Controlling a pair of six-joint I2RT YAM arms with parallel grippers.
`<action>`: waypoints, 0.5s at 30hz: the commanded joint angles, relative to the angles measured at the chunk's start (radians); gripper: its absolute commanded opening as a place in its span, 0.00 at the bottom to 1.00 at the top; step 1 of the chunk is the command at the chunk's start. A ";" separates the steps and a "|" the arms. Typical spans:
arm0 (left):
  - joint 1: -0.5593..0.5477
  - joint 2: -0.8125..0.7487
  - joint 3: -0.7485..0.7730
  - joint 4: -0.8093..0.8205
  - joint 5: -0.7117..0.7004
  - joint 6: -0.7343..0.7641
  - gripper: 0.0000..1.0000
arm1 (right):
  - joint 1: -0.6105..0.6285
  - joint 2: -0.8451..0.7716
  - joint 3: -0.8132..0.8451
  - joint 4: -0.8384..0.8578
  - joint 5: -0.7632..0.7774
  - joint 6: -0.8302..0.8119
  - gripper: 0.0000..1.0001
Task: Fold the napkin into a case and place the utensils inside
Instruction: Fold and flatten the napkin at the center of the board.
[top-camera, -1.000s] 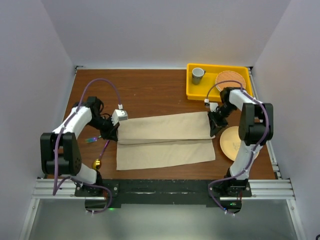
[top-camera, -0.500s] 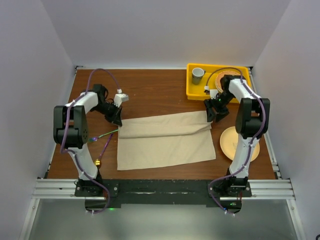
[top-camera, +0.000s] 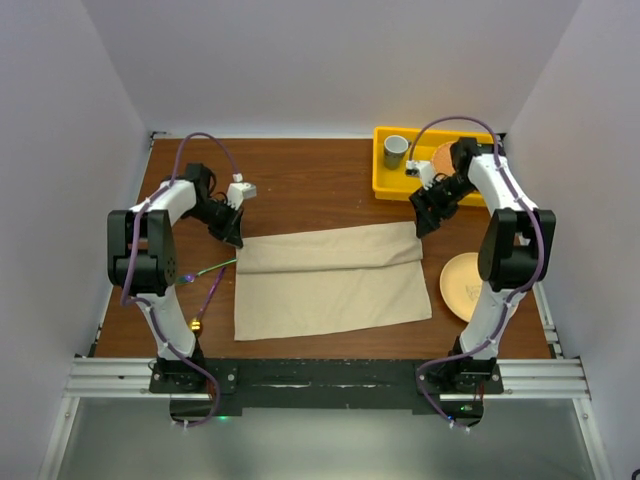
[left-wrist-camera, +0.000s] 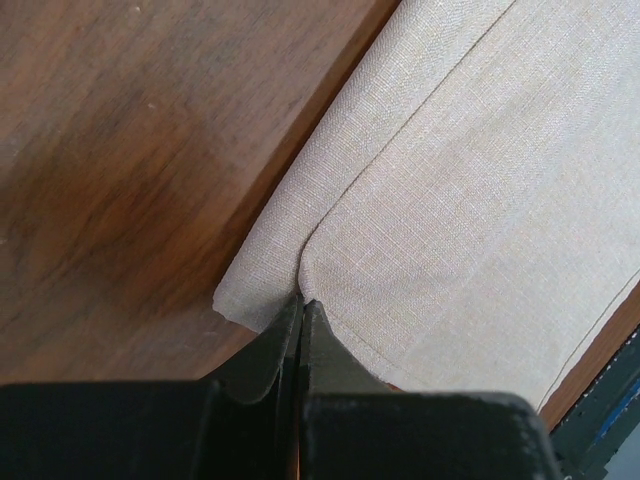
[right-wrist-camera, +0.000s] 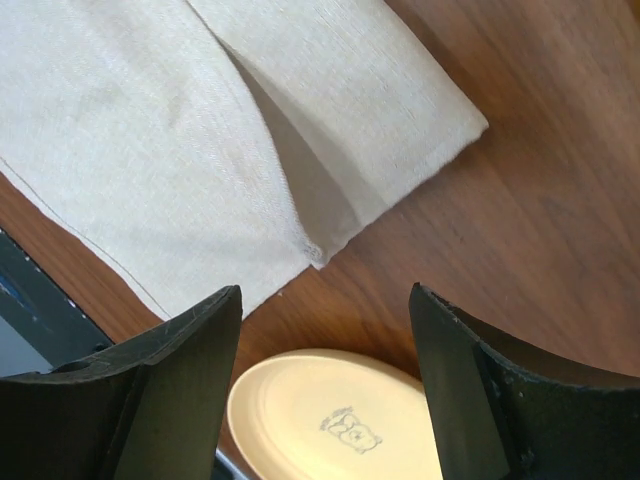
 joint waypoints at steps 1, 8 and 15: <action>0.003 -0.004 0.039 0.000 -0.002 -0.005 0.00 | -0.002 0.041 0.058 -0.025 -0.089 -0.148 0.71; 0.003 -0.007 0.042 0.000 -0.013 -0.009 0.00 | 0.018 0.125 0.107 -0.081 -0.119 -0.162 0.64; 0.003 -0.012 0.035 0.000 -0.004 -0.013 0.00 | 0.020 0.095 -0.008 -0.069 -0.100 -0.200 0.51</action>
